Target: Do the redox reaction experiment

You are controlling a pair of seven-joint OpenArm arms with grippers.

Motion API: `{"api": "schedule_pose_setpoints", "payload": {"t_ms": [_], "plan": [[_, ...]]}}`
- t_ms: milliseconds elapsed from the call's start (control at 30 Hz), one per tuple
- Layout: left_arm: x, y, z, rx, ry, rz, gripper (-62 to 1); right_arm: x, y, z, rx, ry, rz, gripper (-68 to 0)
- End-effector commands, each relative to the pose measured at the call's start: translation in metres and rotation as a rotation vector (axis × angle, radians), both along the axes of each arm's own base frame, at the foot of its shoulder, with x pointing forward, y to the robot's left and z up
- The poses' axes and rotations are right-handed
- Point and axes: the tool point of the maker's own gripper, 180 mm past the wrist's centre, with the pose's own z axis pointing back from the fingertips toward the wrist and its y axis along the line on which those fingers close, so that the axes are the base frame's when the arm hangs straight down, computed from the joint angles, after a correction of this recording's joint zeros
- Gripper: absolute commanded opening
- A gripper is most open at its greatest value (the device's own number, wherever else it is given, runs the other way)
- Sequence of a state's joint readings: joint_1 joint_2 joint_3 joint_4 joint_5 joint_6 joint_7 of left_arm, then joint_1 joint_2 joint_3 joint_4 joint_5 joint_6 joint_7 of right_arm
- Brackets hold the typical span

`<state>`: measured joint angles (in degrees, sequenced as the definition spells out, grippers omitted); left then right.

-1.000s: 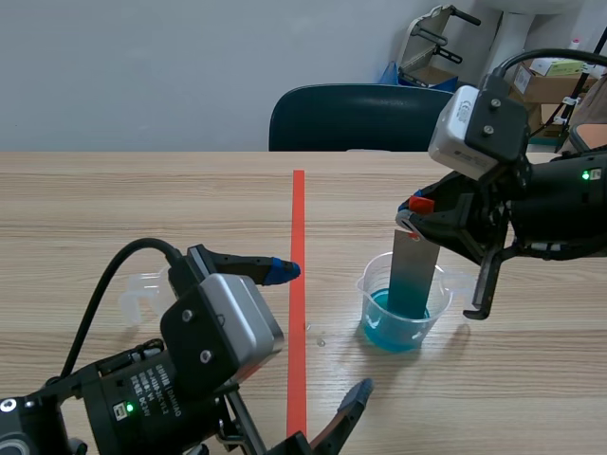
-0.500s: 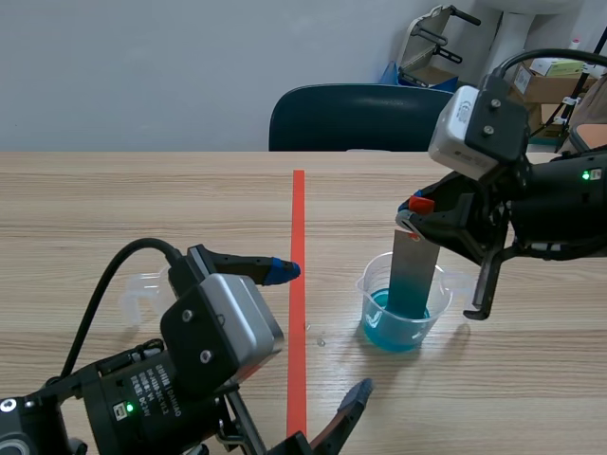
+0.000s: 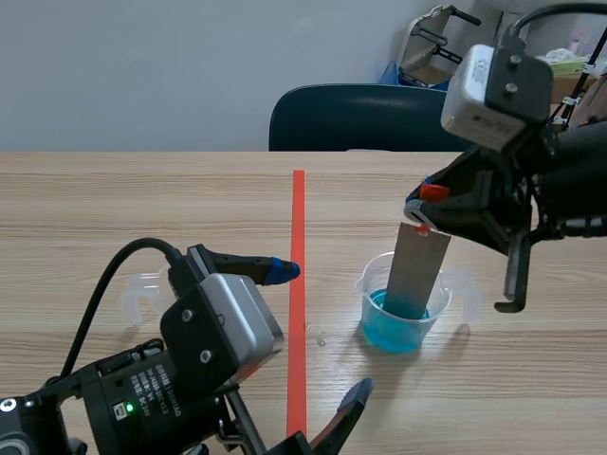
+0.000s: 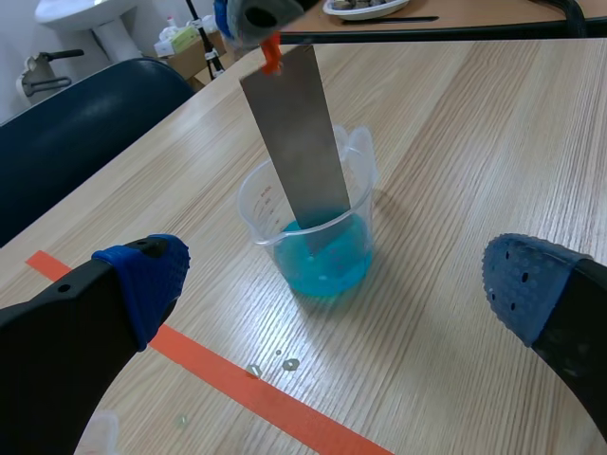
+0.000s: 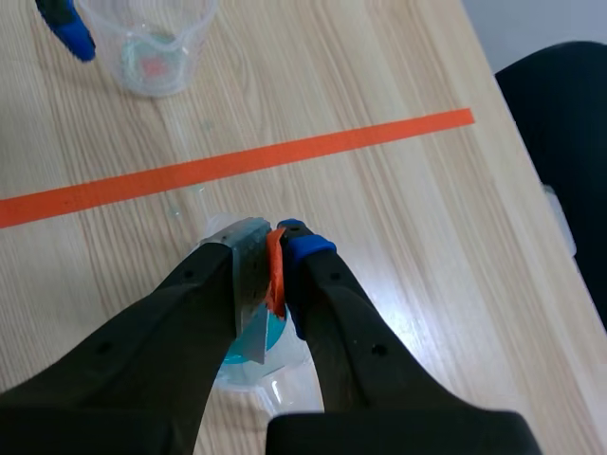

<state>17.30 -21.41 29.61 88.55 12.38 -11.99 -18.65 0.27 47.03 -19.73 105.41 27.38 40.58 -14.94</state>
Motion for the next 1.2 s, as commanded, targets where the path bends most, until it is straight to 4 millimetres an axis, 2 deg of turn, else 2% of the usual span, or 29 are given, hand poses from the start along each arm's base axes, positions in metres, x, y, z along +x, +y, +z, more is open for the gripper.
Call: {"api": "schedule_pose_setpoints", "payload": {"t_ms": [0, 667, 1167], "plan": [[0.002, -0.002, 0.012, -0.031, -0.026, 0.004, 1.4, 0.003, 0.000, 0.015, 0.010, -0.035, 0.004, -66.9], [0.002, -0.002, 0.012, -0.031, -0.026, 0.004, 1.4, -0.015, 0.014, 0.066, 0.013, -0.066, 0.033, -66.9], [0.002, -0.002, 0.012, -0.031, -0.026, 0.004, 1.4, -0.022, 0.017, 0.090, 0.026, -0.090, 0.038, -66.9]]}}
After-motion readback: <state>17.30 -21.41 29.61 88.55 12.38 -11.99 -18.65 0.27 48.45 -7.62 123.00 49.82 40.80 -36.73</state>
